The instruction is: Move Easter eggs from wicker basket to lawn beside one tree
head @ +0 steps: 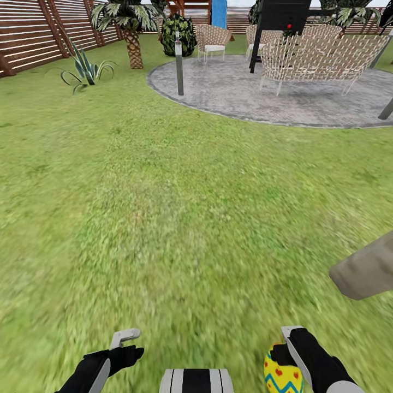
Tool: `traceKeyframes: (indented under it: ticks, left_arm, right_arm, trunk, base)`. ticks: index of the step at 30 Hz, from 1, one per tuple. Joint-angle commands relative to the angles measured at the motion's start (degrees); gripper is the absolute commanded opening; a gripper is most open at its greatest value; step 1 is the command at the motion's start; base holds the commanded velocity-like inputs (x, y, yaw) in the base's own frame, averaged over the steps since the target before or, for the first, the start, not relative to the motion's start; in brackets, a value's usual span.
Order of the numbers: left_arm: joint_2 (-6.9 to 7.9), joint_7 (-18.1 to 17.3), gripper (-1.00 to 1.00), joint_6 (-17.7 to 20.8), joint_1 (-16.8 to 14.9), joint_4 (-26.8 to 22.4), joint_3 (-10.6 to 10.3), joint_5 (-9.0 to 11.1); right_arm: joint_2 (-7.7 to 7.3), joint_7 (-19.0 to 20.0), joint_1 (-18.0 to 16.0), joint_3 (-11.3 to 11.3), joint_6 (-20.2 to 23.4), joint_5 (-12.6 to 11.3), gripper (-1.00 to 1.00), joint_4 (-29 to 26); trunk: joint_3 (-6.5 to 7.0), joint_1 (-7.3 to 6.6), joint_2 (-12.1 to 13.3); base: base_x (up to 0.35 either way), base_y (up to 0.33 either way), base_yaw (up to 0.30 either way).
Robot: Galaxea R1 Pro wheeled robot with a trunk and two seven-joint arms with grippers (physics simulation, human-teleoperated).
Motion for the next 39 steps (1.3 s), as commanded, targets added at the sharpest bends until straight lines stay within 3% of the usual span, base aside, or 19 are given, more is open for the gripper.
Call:
traceKeyframes:
  ticks: [1, 5, 12, 23, 39]
  left_arm:
    - [0.0, -0.2, 1.0, 0.4, 0.0, -0.1, 0.2, 0.3]
    - [-0.05, -0.2, 1.0, 0.4, 0.0, -0.1, 0.2, 0.3]
    - [-0.07, -0.2, 1.0, 0.4, 0.0, -0.1, 0.3, 0.3]
    - [-0.24, -0.2, 1.0, 0.4, 0.0, 0.0, 0.2, 0.3]
    - [-0.57, -0.2, 1.0, 0.4, 0.0, 0.7, 0.0, 0.2]
  right_arm:
    - [-0.02, -0.1, 0.0, 0.1, 0.3, 0.0, 1.0, -0.1]
    - [-0.01, -0.1, 0.0, 0.1, 0.3, -0.1, 1.0, -0.1]
    - [-0.1, -0.1, 0.0, 0.1, 0.3, -0.2, 1.0, -0.1]
    - [-0.1, -0.1, 0.0, 0.1, 0.3, -0.2, 1.0, -0.1]
    - [-0.18, -0.1, 0.0, 0.1, 0.3, -0.2, 1.0, -0.2]
  trunk:
    - [-0.04, -0.01, 0.0]
    - [-0.04, -0.01, 0.0]
    - [1.51, -0.19, 0.1]
    - [3.95, -0.47, 0.2]
    - [7.49, -0.89, 0.4]
  base:
    - [0.0, 0.0, 0.0]
    - [0.0, 0.0, 0.0]
    - [-0.001, 0.0, 0.0]
    - [-0.308, 0.0, 0.0]
    - [-0.128, -0.002, 0.0]
